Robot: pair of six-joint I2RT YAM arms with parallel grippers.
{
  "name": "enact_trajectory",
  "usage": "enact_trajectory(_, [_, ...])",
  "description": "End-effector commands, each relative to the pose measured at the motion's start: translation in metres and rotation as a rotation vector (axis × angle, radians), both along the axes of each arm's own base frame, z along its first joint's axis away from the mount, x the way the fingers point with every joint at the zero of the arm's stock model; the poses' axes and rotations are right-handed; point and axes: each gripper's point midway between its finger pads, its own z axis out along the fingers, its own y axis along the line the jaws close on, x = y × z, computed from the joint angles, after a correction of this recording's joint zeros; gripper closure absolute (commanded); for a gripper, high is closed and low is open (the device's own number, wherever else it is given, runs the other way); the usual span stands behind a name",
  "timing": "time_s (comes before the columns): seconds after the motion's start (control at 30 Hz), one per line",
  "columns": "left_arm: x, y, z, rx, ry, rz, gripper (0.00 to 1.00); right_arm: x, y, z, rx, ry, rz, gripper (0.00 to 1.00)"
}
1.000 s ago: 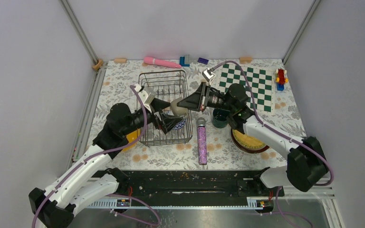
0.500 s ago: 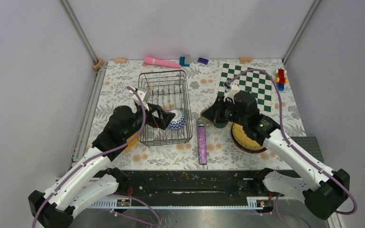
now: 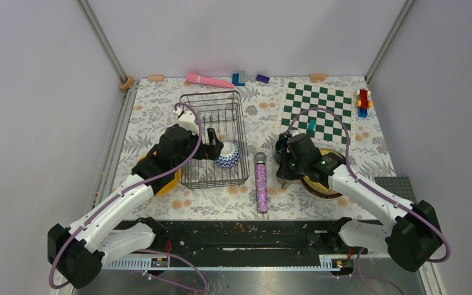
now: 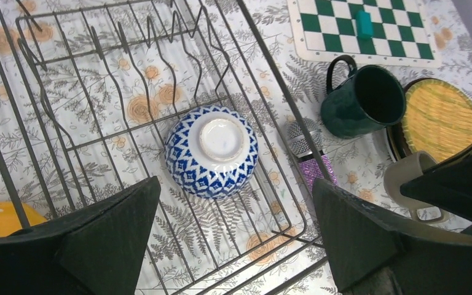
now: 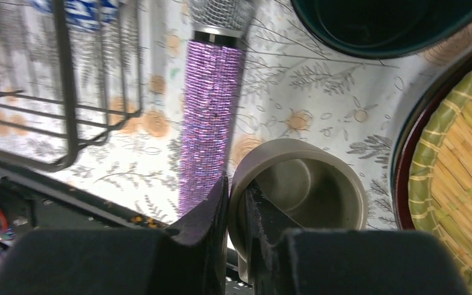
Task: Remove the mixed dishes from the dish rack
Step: Place the cup at the center of the board.
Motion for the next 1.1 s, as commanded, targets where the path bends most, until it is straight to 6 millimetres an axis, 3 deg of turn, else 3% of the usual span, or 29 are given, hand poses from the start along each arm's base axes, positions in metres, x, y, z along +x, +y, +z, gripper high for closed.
enact_trajectory(0.0, [0.015, 0.005, 0.014, -0.027, -0.003, 0.071, 0.01, 0.009, -0.012, -0.019, -0.110, -0.029, -0.060, 0.99])
enact_trajectory(0.13, [0.021, 0.012, 0.005, -0.037, 0.051, 0.103, 0.01, 0.014, -0.016, -0.034, -0.182, -0.025, -0.081, 0.99])
enact_trajectory(0.43, [0.030, 0.019, -0.012, -0.118, 0.148, 0.096, 0.01, 0.032, -0.019, -0.049, -0.237, -0.100, -0.136, 0.98])
enact_trajectory(0.73, [0.030, 0.022, -0.012, -0.135, 0.156, 0.091, 0.01, 0.050, -0.005, -0.053, -0.221, -0.140, -0.130, 0.96])
enact_trajectory(1.07, [0.029, 0.025, -0.013, -0.141, 0.155, 0.091, 0.01, 0.064, -0.004, -0.058, -0.268, -0.162, -0.153, 0.93])
